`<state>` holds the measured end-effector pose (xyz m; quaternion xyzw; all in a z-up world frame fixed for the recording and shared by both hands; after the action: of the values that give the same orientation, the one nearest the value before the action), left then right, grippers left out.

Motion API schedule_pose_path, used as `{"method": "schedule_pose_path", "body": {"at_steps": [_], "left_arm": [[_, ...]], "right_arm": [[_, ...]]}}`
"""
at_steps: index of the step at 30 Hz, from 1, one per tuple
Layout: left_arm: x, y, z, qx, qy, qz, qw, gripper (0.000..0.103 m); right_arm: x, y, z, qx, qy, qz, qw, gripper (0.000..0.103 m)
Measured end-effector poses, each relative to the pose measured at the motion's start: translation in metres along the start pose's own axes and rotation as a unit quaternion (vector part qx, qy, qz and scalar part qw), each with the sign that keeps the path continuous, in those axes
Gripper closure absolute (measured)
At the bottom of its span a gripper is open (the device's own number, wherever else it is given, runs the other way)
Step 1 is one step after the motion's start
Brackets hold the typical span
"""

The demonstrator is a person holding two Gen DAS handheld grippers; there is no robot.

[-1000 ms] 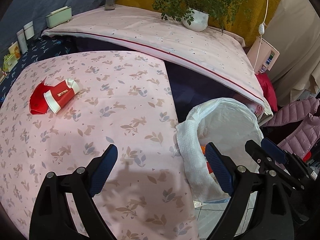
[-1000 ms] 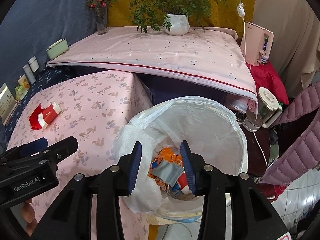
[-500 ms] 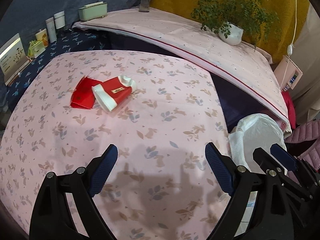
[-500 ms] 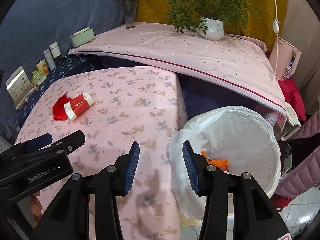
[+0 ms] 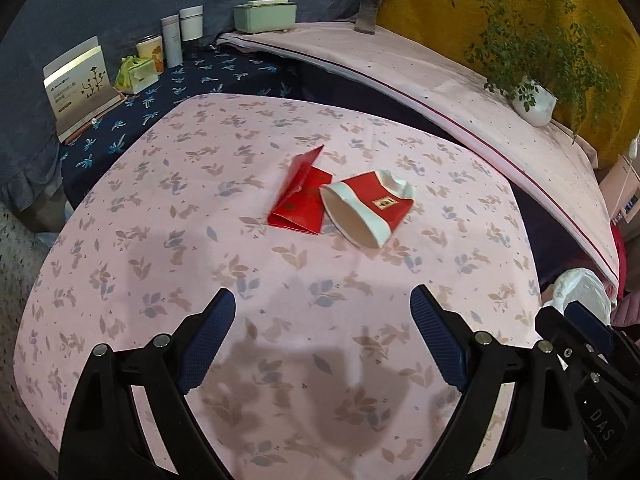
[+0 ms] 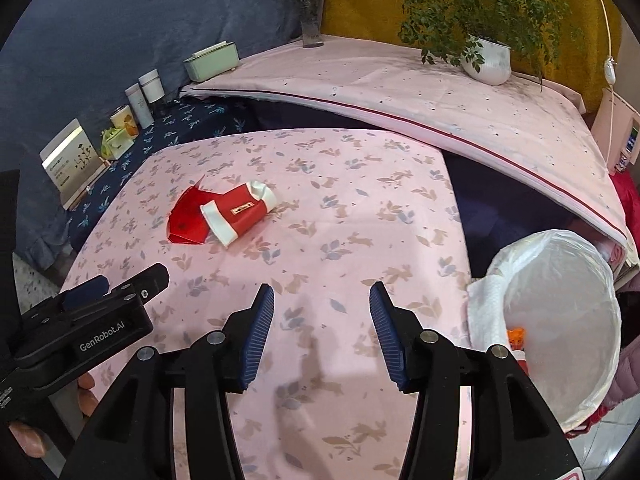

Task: Collect trash
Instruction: 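Move both grippers back to the red envelope and remaining paper cup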

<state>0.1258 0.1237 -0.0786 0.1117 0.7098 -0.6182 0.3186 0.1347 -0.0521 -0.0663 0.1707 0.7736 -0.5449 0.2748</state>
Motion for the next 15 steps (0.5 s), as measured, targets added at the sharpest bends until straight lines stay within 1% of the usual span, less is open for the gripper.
{"method": "schedule_pose_path", "body": {"at_steps": [6,8,10,15], "left_arm": [[-0.022,0.023,-0.033,-0.012,-0.011,0.0,0.9999,0.018],[-0.029,0.031,-0.038,-0.015,-0.009,0.004,0.9998,0.017],[-0.035,0.04,-0.039,-0.016,0.0,0.007,0.9998,0.017],[-0.048,0.065,-0.035,-0.012,0.019,0.008,0.9997,0.018]], "right_arm": [[-0.014,0.034,-0.023,-0.017,0.006,-0.014,1.0,0.054],[-0.02,0.047,-0.026,-0.024,0.016,-0.017,0.999,0.051],[-0.027,0.059,-0.028,-0.033,0.029,-0.02,0.999,0.049],[-0.042,0.092,-0.029,-0.047,0.057,-0.031,0.997,0.049]]}}
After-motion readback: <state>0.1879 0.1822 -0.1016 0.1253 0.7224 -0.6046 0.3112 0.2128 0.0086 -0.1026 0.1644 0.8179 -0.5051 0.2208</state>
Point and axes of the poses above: each gripper's, at about its wrist camera, not at the fingertips, and y roughly the way its jaws point, z to its right, x to its underside, the point moved 4 cm from there along y, roughly the way its jaws point, and after that the axes turned 11 degrees about -x, right-handed, at the moved point
